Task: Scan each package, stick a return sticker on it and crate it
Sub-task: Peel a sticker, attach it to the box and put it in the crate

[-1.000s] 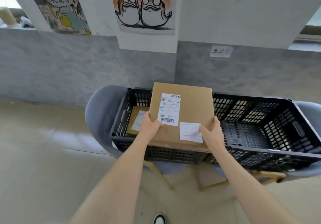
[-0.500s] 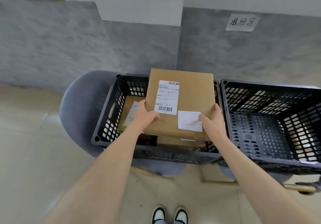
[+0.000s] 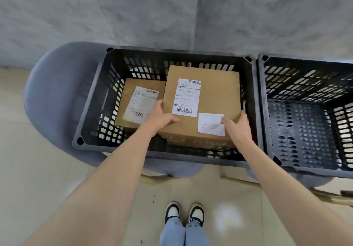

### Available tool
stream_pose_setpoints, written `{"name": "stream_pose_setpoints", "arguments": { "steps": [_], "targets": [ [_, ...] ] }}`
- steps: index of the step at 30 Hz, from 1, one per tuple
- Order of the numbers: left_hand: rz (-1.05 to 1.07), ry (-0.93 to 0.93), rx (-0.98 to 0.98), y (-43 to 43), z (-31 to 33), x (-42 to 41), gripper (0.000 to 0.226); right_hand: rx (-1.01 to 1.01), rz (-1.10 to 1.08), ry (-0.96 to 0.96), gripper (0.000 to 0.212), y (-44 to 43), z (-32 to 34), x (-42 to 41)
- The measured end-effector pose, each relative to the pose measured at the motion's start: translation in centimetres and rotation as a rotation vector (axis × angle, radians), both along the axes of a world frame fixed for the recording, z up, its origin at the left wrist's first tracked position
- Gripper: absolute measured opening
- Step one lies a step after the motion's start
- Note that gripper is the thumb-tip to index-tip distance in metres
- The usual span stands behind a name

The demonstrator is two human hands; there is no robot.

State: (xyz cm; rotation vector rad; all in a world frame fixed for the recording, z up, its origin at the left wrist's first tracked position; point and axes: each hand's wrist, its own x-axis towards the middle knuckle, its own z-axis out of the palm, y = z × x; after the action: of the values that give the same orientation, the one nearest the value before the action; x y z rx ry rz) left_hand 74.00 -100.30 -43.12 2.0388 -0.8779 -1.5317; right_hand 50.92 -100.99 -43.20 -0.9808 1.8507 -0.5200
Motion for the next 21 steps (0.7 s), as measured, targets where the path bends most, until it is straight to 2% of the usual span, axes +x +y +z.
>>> {"name": "stream_pose_setpoints", "arguments": {
  "steps": [5,21],
  "targets": [
    [-0.006,0.012,0.031,-0.2,-2.6,-0.6,0.092,0.063,-0.021,-0.044,0.074,-0.8,-1.9,-0.5],
    [-0.069,-0.058,0.099,-0.7,-5.5,-0.7,0.095,0.203,0.011,-0.025,0.089,-2.2,-5.3,-0.2]
  ]
}}
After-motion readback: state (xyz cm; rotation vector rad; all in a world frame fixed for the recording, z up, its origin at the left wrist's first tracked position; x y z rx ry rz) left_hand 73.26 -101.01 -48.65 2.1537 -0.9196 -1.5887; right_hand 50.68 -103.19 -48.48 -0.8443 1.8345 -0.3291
